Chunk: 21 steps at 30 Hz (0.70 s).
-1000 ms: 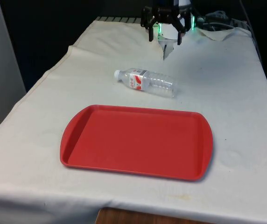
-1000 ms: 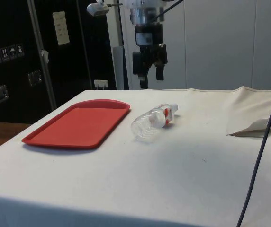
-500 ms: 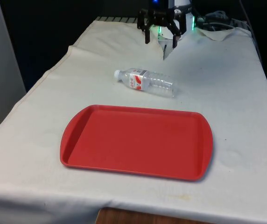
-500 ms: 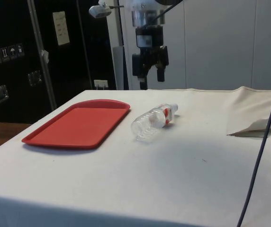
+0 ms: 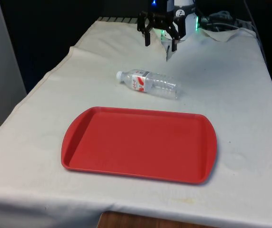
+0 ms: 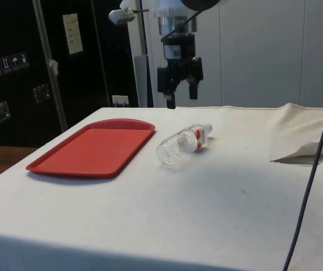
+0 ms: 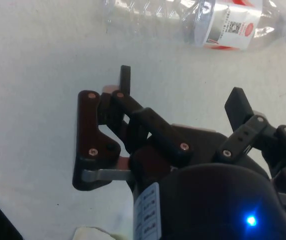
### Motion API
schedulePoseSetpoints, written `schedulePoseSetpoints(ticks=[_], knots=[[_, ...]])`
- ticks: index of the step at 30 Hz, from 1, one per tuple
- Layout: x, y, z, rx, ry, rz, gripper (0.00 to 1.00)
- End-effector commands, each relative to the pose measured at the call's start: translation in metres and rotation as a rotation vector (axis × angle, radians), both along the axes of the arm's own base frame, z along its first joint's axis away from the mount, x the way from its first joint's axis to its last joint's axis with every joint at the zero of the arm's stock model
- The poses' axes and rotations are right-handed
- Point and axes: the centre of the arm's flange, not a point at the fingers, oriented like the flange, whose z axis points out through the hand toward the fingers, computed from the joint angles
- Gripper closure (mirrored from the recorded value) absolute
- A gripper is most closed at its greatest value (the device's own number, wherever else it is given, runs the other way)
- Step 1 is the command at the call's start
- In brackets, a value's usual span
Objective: Place the bottle upright on the tray.
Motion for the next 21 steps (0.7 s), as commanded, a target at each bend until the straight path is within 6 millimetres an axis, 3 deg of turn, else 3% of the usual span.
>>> schedulePoseSetpoints(ticks=[1, 21], knots=[[0.0004, -0.0018, -0.0001, -0.008, -0.009, -0.016, 0.00], [-0.0002, -0.0027, 0.0009, -0.001, -0.012, -0.104, 0.00]])
